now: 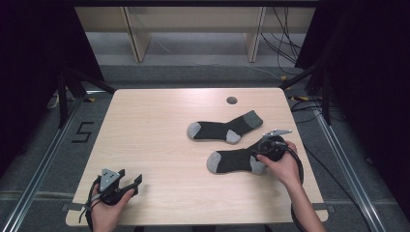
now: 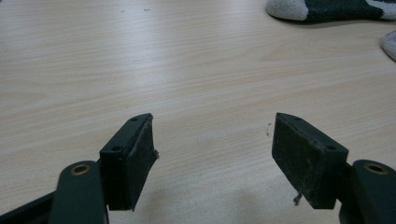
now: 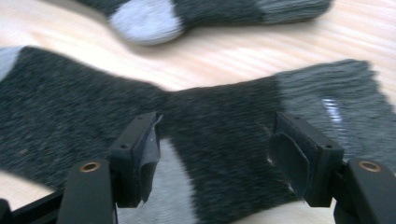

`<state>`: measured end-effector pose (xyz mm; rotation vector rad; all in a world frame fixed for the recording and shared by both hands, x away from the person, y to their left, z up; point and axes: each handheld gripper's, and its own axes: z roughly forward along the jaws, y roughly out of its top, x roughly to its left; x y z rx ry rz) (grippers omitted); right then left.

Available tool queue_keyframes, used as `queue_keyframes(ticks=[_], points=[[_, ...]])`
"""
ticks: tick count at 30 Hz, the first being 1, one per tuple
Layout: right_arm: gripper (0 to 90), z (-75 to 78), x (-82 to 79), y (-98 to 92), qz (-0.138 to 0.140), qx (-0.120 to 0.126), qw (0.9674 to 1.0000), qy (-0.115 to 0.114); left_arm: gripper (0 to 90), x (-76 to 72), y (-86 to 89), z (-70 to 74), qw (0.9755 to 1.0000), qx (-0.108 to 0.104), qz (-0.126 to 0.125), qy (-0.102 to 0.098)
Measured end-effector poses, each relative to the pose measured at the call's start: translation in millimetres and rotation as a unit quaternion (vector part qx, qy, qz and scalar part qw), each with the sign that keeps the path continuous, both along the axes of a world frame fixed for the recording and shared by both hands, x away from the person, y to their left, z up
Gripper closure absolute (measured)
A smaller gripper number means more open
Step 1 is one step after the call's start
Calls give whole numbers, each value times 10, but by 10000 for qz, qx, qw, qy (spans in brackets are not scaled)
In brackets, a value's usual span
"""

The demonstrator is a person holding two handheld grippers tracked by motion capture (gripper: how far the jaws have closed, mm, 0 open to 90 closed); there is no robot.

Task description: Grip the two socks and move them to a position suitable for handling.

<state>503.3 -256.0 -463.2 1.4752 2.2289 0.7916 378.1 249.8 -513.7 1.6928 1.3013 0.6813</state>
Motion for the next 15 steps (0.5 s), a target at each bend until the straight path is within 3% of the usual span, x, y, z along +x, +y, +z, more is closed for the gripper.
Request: queue_keyframes(ticks=[6,7,11,12,15], points=[[333,-20,124,-138,-258,-152,9993,225,292,13,-15,0,10000,39,-18,32],[333,-26,149,-168,-41,-192,9996,214,292,9,-11,3,10000,41,-10,40],[327,-61,152,-102,239,-279,9989,289,291,14,-5,2,10000,-2,20,70],[326,-95,153,-56,199,-263,9984,453,291,13,-5,2,10000,27,-13,60],[325,-140,181,-46,259,-374,9980,436,292,5,-7,3,10000,18,-10,49]])
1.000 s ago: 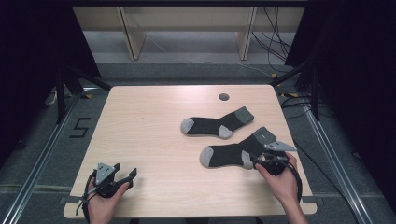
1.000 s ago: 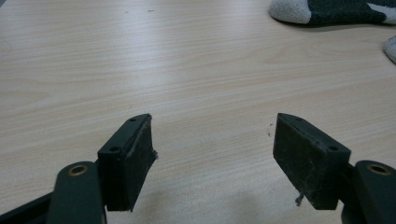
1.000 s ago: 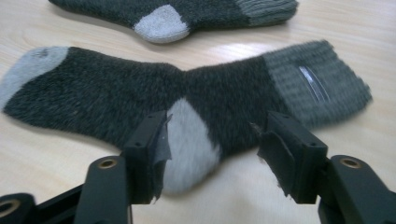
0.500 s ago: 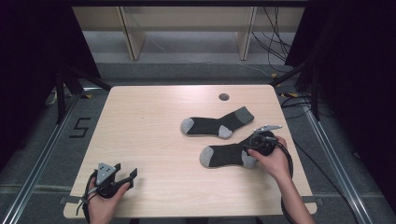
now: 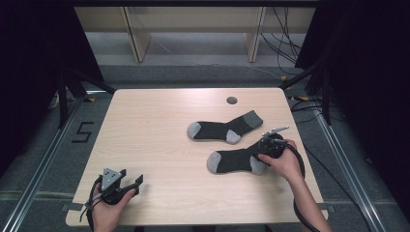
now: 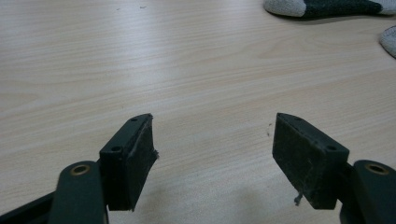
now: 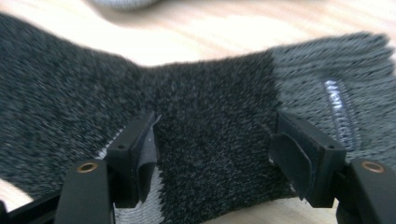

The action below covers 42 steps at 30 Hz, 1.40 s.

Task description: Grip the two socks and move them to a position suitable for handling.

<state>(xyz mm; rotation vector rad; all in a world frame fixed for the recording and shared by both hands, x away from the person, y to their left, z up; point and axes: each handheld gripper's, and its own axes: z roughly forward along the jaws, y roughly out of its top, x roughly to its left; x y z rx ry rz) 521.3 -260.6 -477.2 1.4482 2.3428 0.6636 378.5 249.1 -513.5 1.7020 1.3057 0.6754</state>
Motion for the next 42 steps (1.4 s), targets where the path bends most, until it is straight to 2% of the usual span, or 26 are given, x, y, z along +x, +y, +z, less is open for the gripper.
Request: queue_keyframes(ticks=[1,2,3,5,8,11,14,16,18,19,20,21,22,23,25,26,29,30,31,32,33,36,37,39,40,42], points=[[331,-6,-14,30,-107,45,9999,97,291,-2,0,-1,10000,-26,4,-2],[343,-7,0,13,17,-80,10000,31,292,-4,2,1,10000,-28,10,10],[358,-7,-17,41,-136,-23,9998,120,292,2,5,-4,10000,-62,-10,-6],[412,0,-22,55,-80,-126,9998,155,292,3,7,-3,10000,-50,0,18],[590,17,-36,86,72,-182,9996,180,293,2,3,-3,10000,-37,-5,2],[718,29,-68,150,143,-251,9994,201,293,-7,-2,-1,10000,-25,9,7],[752,50,-87,209,55,-377,9988,294,293,-8,-2,-4,10000,-43,3,-4],[761,69,-74,215,20,-340,9989,332,293,-9,-2,-3,10000,-42,9,-2],[764,162,-96,222,-182,-59,9991,379,294,-6,-4,-5,10000,-36,3,10],[764,162,-96,222,-182,-59,9991,379,294,-6,-4,-5,10000,-36,3,10],[765,213,-135,259,-389,143,9979,497,294,-6,-7,-4,10000,-23,7,30],[764,247,-131,239,-241,162,9990,340,294,-5,-8,-4,10000,-8,11,39],[764,284,-152,256,-281,293,9986,336,295,-7,-10,-2,10000,0,11,49],[764,388,-205,294,-312,569,9971,389,295,-6,-10,-4,10000,-12,11,29],[763,438,-230,309,-267,645,9969,364,295,-8,-7,-3,10000,-17,13,29],[763,484,-254,337,-243,883,9950,392,295,-7,-3,-5,10000,-33,9,17],[763,622,-324,424,-174,1137,9929,300,295,-7,4,-3,10000,-60,2,24],[763,683,-373,490,-281,1306,9902,408,295,-5,5,-4,10000,-76,10,22],[763,731,-404,531,-285,1346,9896,428,295,-5,6,-4,10000,-79,10,22],[763,759,-407,547,-153,1318,9907,303,295,-5,8,-4,10000,-83,9,22],[763,804,-432,592,-167,1329,9906,274,295,-4,10,-5,10000,-90,9,19],[763,953,-503,718,-69,1556,9876,218,297,-2,16,-4,9999,-94,15,41],[763,998,-523,762,-120,1540,9878,188,298,-3,19,-3,9999,-98,12,50],[763,1076,-549,844,39,1589,9873,-19,301,-2,19,-6,9999,-130,8,30],[763,1129,-587,907,-65,1665,9860,111,302,-8,19,-2,9999,-119,25,30],[763,1183,-616,1006,-19,1722,9851,40,306,-18,32,1,9999,-151,3,-21]])
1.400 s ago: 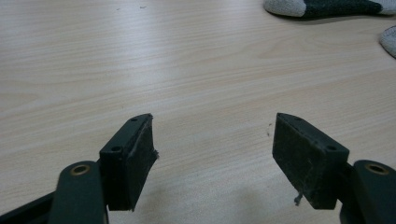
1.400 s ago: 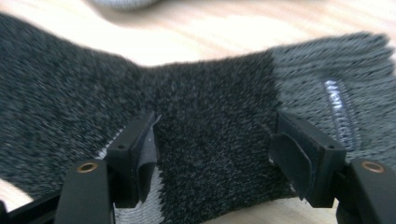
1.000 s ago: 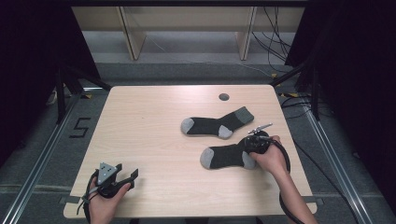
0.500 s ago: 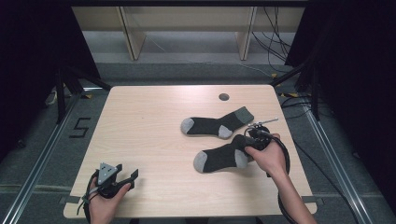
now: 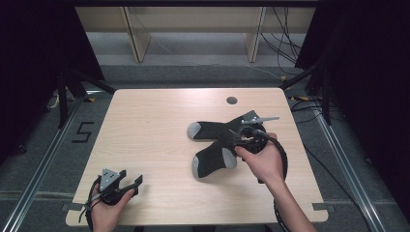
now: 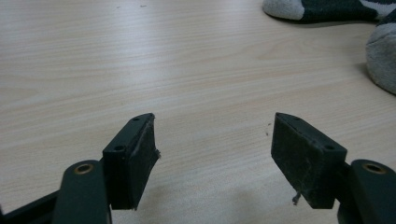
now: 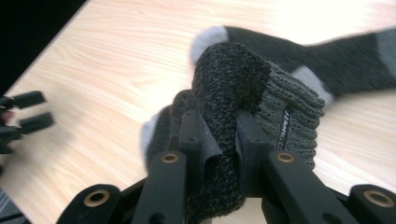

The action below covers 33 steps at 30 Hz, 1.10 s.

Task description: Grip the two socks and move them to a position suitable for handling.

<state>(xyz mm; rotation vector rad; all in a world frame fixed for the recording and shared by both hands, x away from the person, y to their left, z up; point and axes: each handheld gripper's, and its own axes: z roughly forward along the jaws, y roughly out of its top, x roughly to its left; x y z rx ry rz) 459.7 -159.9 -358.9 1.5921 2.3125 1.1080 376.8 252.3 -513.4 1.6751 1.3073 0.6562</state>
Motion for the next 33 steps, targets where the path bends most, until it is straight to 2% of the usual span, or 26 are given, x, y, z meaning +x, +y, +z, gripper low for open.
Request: queue_keyframes(ticks=[1,2,5,10,11,14,15,16,18,21,25,27,29,33], points=[[763,20,-7,42,13,-13,10000,9,306,-4,2,4,10000,-1,18,-30],[763,39,-21,94,50,94,9999,24,306,-8,11,14,10000,-10,13,-57],[763,46,6,200,309,152,9990,-287,299,-35,35,91,9998,-91,58,-173],[763,127,-16,417,268,326,9990,-170,298,-65,30,172,9992,-158,17,-365],[763,145,-14,459,301,368,9986,-211,299,-76,26,185,9994,-101,19,-320],[762,211,-34,602,395,496,9976,-268,299,-76,11,182,9993,-118,-14,-362],[762,214,-32,649,504,580,9962,-414,299,-75,12,179,9992,-131,-20,-370],[762,232,-46,701,495,603,9963,-364,299,-81,17,184,9994,-107,1,-334],[762,239,-52,796,590,641,9951,-457,300,-81,31,187,9994,-103,35,-339],[761,247,-67,930,682,660,9947,-400,300,-81,62,191,9991,-127,72,-388],[761,256,-92,1098,801,689,9933,-470,303,-82,98,196,9991,-136,136,-390],[760,257,-105,1152,826,771,9927,-431,305,-83,106,201,9990,-158,151,-396],[760,252,-101,1171,859,744,9924,-481,306,-80,110,202,9989,-160,147,-426],[760,243,-112,1232,866,710,9927,-441,310,-78,109,204,9989,-156,145,-428]])
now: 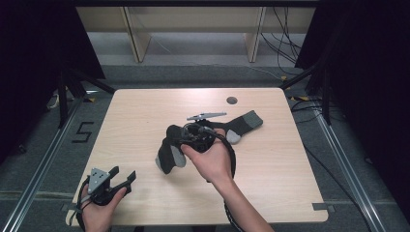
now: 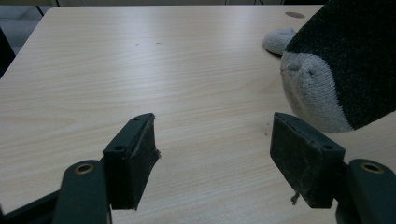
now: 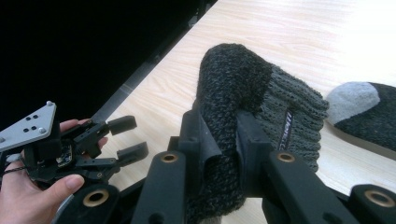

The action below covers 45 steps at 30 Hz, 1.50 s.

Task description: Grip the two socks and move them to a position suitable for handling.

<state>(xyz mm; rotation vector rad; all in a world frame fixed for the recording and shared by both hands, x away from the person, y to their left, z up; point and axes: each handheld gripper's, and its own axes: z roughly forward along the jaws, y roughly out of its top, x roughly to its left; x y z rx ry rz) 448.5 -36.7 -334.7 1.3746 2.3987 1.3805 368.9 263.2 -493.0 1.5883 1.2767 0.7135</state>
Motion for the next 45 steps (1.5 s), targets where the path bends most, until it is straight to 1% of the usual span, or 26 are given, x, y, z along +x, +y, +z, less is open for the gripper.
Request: queue_keyframes(ticks=[2,3,4,12,13,14,16,20,22,23,25,26,27,28,29,31,32,34,36,38,39,40,41,43,44,45], points=[[760,-9,7,7,78,-28,9999,-67,310,0,-1,-2,10000,-5,4,5],[759,-12,-4,24,27,67,10000,35,310,-4,-2,1,10000,16,18,29],[760,-12,-3,26,37,15,10000,-10,310,-4,-3,0,10000,21,17,34],[759,-7,-3,58,93,67,9999,-51,311,8,-2,-22,10000,18,26,28],[759,-7,1,61,131,72,9998,-111,311,13,-1,-26,10000,9,22,7],[759,-3,-18,82,61,123,9999,-12,311,11,2,-27,10000,33,43,25],[759,-11,-14,89,81,107,9999,-73,311,11,6,-28,10000,44,46,21],[757,-76,-9,141,109,147,9998,-12,311,7,21,-25,9999,63,102,29],[756,-124,-7,168,101,86,9999,21,311,7,25,-27,9999,74,102,28],[756,-153,-5,183,44,9,10000,-28,311,9,24,-28,9999,79,102,27],[754,-258,9,214,16,-88,10000,44,313,7,9,-27,9999,109,68,41],[754,-258,9,214,16,-88,10000,44,314,7,9,-27,9999,109,68,41],[754,-291,8,220,-39,-127,9999,96,314,3,-1,-18,9999,146,58,70],[754,-325,12,227,-49,-108,9996,246,314,0,-14,-10,9998,161,33,70],[753,-360,20,229,-71,-175,9994,276,314,0,-31,-4,9998,178,4,65],[752,-437,38,237,-9,-336,9993,170,313,7,-68,5,9998,201,-69,35],[751,-477,34,251,-85,-432,9989,160,313,4,-88,17,9996,248,-88,63],[748,-570,34,274,-47,-669,9976,169,313,17,-130,26,9993,323,-178,51],[746,-659,10,311,-103,-860,9955,384,315,30,-175,36,9988,417,-244,80],[743,-764,3,332,-45,-1078,9935,358,318,45,-225,38,9979,531,-332,135],[742,-814,0,343,-41,-1149,9927,355,320,48,-245,37,9970,654,-370,207],[735,-896,-20,363,-83,-1334,9895,547,332,60,-296,16,9943,847,-482,424],[735,-896,-20,363,-83,-1334,9895,547,341,60,-296,16,9943,847,-482,424],[725,-987,-13,359,-13,-1384,9886,590,357,49,-332,-9,9921,956,-537,612],[721,-1021,-20,362,-62,-1385,9879,694,363,37,-348,-12,9912,991,-562,678],[714,-1055,-19,358,-43,-1423,9873,710,363,31,-358,-13,9911,998,-600,652]])
